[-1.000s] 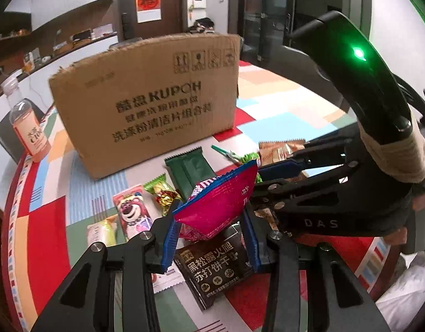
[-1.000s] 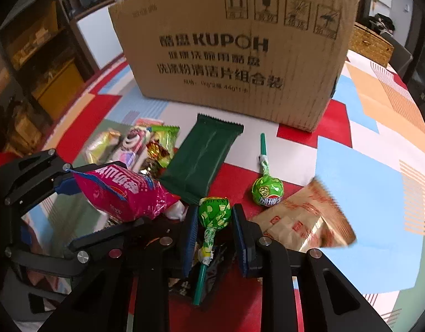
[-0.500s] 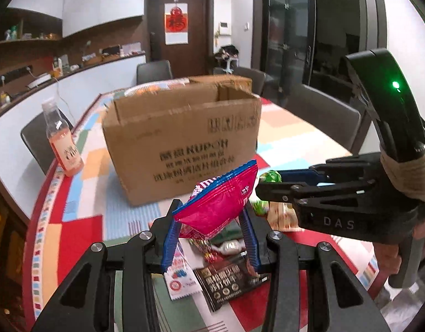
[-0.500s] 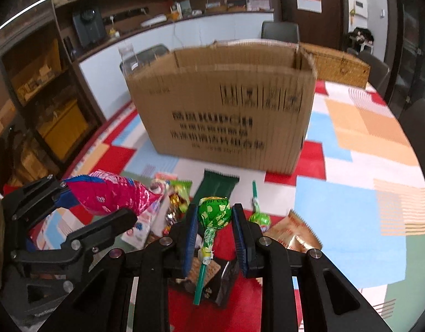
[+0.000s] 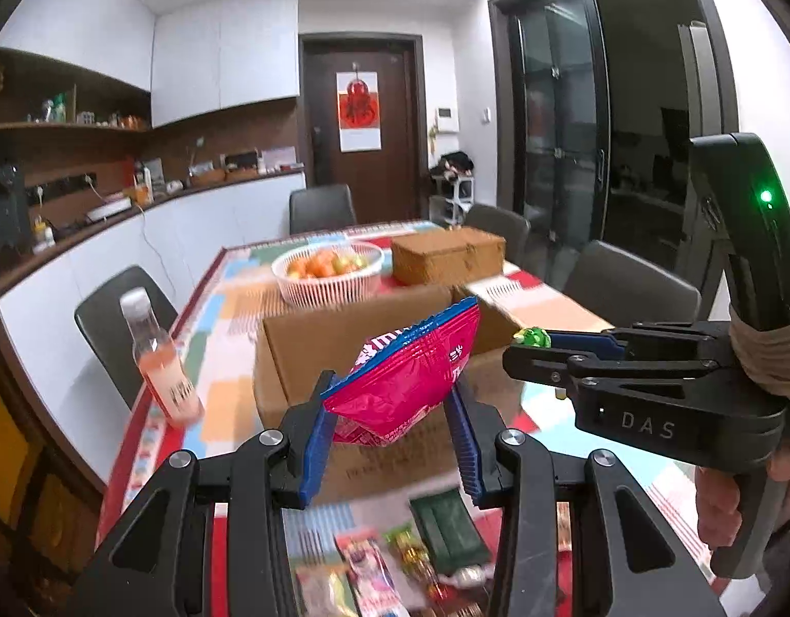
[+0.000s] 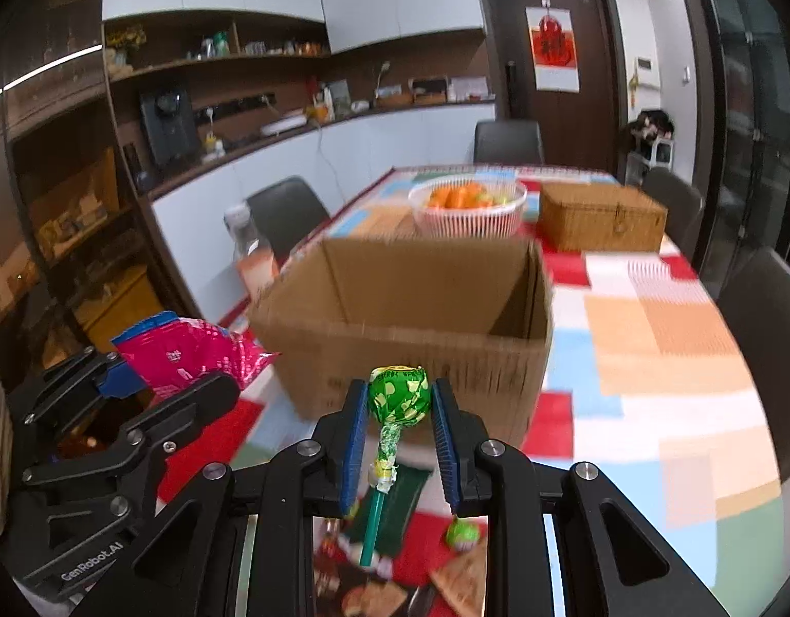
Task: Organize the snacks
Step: 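Carry the pink bag and green lollipop over the box and release both, then lower the left tool to the red-wrapped candy and close on it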
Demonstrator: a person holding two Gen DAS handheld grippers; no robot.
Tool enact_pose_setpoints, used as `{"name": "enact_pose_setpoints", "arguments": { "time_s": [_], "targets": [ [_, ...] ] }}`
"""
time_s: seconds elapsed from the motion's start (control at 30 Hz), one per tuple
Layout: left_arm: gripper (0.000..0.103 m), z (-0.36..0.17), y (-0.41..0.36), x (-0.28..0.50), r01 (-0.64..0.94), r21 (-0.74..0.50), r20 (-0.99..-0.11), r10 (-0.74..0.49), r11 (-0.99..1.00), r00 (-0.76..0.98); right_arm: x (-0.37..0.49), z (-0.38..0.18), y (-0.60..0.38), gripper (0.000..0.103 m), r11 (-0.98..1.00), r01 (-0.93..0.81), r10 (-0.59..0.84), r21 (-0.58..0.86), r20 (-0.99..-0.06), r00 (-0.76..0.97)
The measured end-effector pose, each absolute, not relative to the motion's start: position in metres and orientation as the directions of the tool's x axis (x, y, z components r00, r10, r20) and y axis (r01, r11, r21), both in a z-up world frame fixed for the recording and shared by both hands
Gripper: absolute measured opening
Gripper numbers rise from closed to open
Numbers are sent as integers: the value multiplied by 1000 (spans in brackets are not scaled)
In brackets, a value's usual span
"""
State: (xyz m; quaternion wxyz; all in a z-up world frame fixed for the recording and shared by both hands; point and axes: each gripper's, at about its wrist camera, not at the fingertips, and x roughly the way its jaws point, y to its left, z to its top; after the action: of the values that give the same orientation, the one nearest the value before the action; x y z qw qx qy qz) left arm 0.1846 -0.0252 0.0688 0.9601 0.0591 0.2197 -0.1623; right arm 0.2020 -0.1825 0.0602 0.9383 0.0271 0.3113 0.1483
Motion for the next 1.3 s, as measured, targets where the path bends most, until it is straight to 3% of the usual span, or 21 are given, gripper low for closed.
{"name": "enact_pose_setpoints", "arguments": {
  "time_s": [0.2, 0.6, 0.63, 0.67, 0.73, 0.83, 1.3],
  "targets": [
    [41, 85, -23, 217, 322, 45, -431, -273, 946, 860, 230, 76, -182, 26, 956, -253, 293, 150, -550, 782],
    [42, 69, -21, 306, 295, -37, -554, -265, 955, 789, 294, 67, -174, 26, 971, -214, 233, 104, -598, 767],
    [43, 67, -21, 312, 286, -33, -562, -255, 958, 787, 296, 65, -174, 26, 972, -212, 230, 102, -603, 764],
    [50, 66, -20, 315, 276, -30, -565, -245, 961, 788, 300, 64, -173, 26, 974, -206, 222, 96, -609, 761],
    [63, 65, -18, 311, 258, -21, -559, -226, 966, 798, 303, 62, -173, 32, 976, -196, 211, 93, -617, 758],
    [65, 68, -15, 299, 247, -2, -547, -207, 969, 811, 295, 60, -176, 51, 984, -158, 173, 79, -608, 775],
    [65, 52, -4, 224, 246, -22, -578, -213, 969, 788, 231, 51, -170, 51, 973, -226, 209, 51, -613, 762]
  ]
}}
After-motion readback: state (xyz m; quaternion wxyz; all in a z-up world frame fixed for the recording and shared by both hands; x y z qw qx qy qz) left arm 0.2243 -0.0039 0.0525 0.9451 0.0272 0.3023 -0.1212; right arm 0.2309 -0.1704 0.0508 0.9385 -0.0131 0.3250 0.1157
